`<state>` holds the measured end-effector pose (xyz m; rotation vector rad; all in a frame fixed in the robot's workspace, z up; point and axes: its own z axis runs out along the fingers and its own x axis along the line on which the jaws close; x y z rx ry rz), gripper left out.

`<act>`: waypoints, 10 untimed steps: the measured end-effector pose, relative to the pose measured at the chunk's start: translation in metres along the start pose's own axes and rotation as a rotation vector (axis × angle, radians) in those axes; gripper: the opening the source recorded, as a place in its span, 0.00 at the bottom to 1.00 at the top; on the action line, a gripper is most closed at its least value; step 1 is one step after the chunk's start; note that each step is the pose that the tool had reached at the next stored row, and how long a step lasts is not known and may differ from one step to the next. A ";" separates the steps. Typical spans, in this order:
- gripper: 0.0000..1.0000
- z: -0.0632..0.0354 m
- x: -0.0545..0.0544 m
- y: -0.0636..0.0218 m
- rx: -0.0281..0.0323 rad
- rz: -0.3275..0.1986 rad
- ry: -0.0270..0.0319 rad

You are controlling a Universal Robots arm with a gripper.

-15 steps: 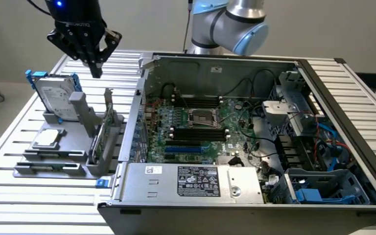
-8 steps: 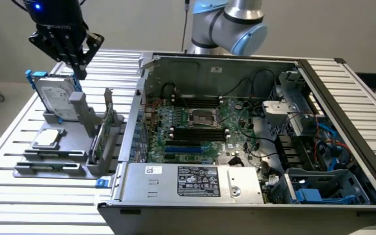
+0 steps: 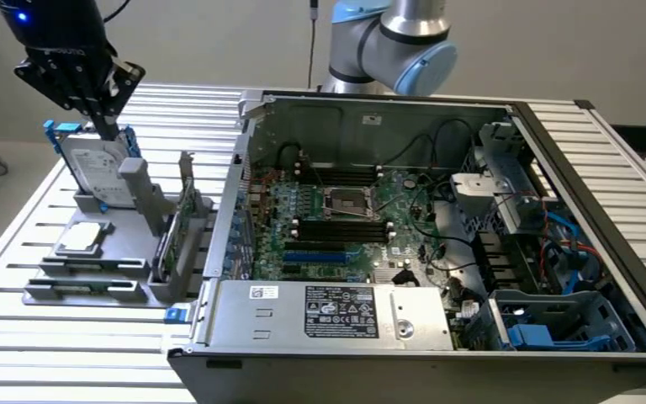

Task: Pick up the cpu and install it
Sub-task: 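Reach for the cpu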

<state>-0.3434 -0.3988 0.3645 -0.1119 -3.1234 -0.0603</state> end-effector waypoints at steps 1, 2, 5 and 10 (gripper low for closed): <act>0.11 0.0008 0.004 -0.0003 0.0004 0.000 0.0013; 0.11 0.0016 0.009 -0.0007 0.0008 0.000 0.0026; 0.11 0.0041 0.023 -0.0018 0.0020 0.000 0.0065; 0.11 0.0083 0.045 -0.0036 0.0039 0.000 0.0125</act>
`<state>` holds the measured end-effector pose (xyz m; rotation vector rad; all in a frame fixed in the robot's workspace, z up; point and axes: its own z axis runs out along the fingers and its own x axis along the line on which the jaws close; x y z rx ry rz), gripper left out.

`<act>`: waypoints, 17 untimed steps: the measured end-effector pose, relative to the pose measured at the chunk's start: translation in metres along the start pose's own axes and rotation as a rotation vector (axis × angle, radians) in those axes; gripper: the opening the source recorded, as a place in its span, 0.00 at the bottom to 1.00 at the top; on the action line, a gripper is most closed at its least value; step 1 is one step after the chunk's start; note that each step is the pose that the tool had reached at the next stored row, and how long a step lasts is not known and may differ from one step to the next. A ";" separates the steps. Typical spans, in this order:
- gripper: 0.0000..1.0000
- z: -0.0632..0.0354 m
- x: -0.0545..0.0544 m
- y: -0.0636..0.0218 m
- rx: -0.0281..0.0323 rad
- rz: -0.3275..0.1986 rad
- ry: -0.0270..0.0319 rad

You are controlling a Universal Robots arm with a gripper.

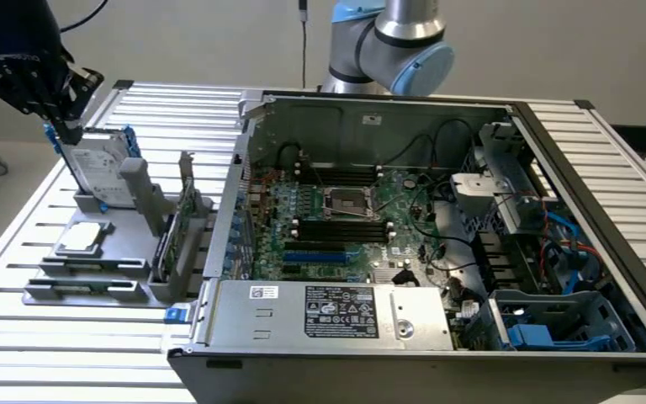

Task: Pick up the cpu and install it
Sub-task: 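Reach for the cpu, then pick up the cpu and move it towards the insertion slot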

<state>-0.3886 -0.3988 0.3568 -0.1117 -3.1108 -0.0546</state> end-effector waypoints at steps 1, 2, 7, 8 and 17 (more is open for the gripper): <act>0.11 0.0009 0.004 -0.0003 0.0004 0.000 0.0011; 0.11 0.0019 0.009 -0.0007 0.0008 0.000 0.0023; 0.11 0.0061 0.032 -0.0023 0.0027 0.000 0.0089; 0.11 0.0066 0.036 -0.0025 0.0031 0.001 0.0124; 0.11 0.0067 0.038 -0.0027 0.0036 0.001 0.0195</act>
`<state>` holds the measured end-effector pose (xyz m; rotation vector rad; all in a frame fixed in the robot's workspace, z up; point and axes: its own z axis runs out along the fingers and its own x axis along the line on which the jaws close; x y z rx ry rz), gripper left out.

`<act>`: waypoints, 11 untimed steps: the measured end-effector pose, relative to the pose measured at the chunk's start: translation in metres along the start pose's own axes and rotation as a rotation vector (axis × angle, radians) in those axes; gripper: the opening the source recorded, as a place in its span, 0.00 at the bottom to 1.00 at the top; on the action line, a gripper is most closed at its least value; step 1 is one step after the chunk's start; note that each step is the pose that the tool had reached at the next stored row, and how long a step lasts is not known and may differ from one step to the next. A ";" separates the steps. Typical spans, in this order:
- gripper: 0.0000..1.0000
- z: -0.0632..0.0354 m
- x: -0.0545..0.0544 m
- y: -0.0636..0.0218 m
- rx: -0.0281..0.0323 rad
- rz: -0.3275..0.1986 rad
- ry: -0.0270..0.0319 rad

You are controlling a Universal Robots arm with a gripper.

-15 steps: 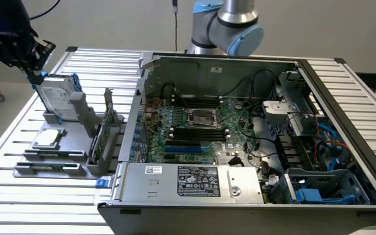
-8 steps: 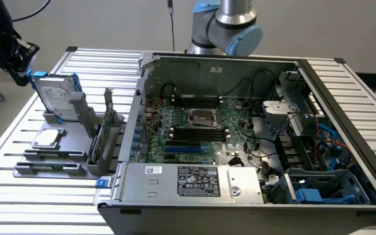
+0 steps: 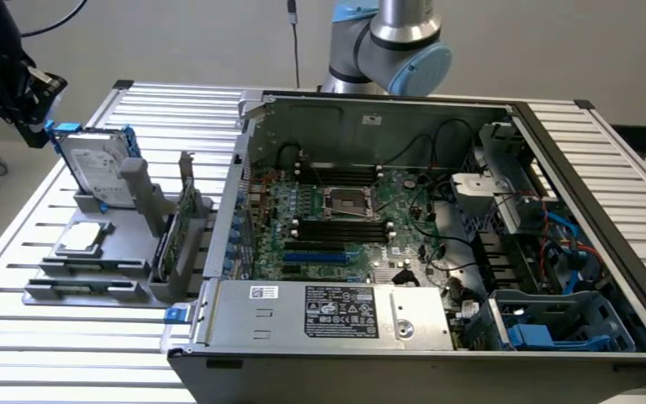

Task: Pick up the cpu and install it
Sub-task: 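Pick up the cpu and move it towards the insertion slot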

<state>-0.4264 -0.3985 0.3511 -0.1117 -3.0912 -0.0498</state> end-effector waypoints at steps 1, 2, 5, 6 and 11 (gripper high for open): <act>0.11 0.0000 0.000 0.0000 0.0000 0.000 0.0001; 0.11 0.0000 0.000 0.0000 0.0000 0.000 0.0001; 0.11 0.0000 0.000 0.0000 0.0000 0.000 0.0001; 0.12 0.0000 0.000 0.0000 0.0000 0.000 0.0002; 0.30 0.0002 0.000 0.0000 0.0002 0.000 0.0015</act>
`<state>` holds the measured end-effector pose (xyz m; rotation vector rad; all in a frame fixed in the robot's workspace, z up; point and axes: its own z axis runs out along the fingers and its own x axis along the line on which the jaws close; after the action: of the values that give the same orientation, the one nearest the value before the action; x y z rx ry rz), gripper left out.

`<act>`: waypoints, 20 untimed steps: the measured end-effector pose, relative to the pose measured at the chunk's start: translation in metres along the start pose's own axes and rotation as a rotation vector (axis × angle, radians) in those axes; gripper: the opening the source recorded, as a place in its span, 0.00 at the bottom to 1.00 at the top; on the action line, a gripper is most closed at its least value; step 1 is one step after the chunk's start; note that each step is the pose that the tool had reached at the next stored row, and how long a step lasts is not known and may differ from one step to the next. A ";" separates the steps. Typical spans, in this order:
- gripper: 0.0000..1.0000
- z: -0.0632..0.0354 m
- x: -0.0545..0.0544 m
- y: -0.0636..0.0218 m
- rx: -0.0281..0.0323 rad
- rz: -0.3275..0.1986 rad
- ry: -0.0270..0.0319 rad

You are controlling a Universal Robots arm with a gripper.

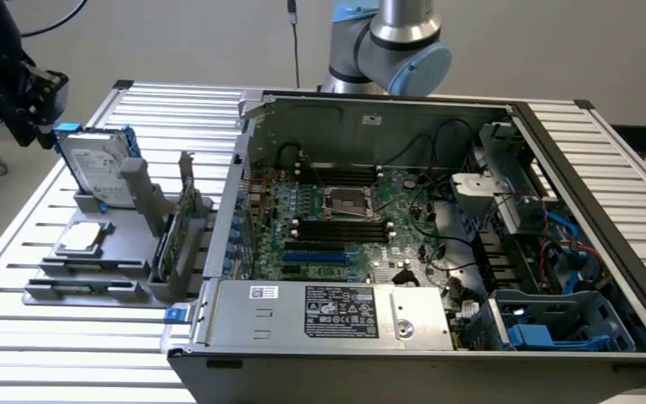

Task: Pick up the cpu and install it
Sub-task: 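Pick up the cpu and move it towards the insertion slot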

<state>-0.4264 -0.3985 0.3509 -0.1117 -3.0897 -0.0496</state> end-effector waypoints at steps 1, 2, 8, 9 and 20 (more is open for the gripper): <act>0.36 0.0004 0.000 -0.0001 0.0000 0.000 0.0000; 0.42 0.0008 0.000 -0.0001 0.0000 0.000 0.0000; 0.60 0.0090 0.004 -0.0004 -0.0001 0.000 -0.0002; 0.60 0.0108 0.005 -0.0005 -0.0001 0.000 -0.0002; 0.60 0.0312 0.010 0.0013 0.0009 -0.021 0.0002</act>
<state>-0.4374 -0.3955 0.3203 -0.0795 -3.0908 -0.0490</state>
